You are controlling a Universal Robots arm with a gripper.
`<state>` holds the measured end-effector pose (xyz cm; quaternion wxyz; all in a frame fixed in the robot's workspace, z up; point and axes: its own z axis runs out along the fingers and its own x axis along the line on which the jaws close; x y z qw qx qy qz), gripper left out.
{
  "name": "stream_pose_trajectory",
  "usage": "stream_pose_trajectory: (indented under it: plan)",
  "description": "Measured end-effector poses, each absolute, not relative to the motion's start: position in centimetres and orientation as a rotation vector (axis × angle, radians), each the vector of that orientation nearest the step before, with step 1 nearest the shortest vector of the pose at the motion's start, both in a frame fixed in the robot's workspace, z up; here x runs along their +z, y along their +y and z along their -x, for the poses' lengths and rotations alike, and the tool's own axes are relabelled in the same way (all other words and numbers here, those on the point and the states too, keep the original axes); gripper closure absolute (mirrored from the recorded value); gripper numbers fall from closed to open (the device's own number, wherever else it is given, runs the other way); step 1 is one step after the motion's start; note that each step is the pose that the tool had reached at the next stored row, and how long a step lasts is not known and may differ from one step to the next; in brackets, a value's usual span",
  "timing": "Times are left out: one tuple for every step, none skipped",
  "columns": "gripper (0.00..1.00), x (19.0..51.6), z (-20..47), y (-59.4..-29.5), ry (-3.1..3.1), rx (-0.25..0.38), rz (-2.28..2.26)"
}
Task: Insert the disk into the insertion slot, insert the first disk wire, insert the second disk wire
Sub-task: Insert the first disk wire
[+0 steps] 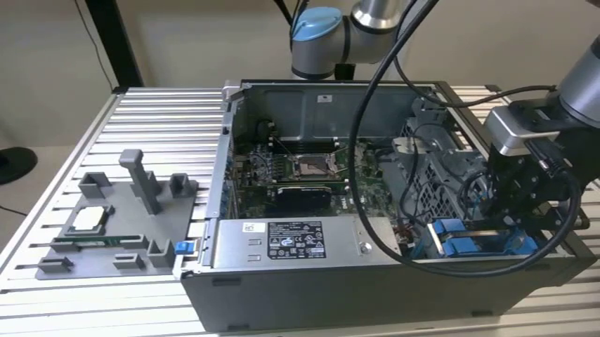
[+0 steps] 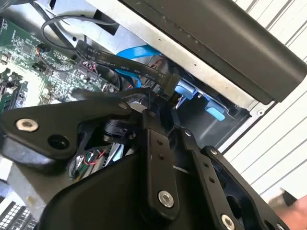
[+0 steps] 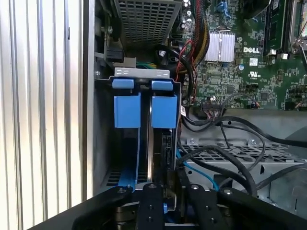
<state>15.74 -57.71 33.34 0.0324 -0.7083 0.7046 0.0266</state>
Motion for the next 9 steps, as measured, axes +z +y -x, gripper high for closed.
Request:
stream_pose_trajectory:
  plan:
    - [1.00,33.8,-15.7,-57.7,2.170,0.081,2.181]
    - [1.00,34.2,-15.7,-57.7,2.170,0.080,2.182]
    - [1.00,34.7,-15.7,-57.7,2.170,0.081,2.181]
    - [1.00,35.2,-15.7,-57.7,2.170,0.081,2.181]
    - [1.00,35.6,-15.7,-57.7,2.170,0.080,2.181]
    - [1.00,36.1,-15.7,-57.7,2.170,0.081,2.181]
    - [1.00,36.4,-15.7,-57.7,2.170,0.081,2.181]
    - [1.00,36.7,-15.7,-57.7,2.170,0.081,2.182]
    - [1.00,36.8,-15.8,-57.7,2.171,0.082,2.182]
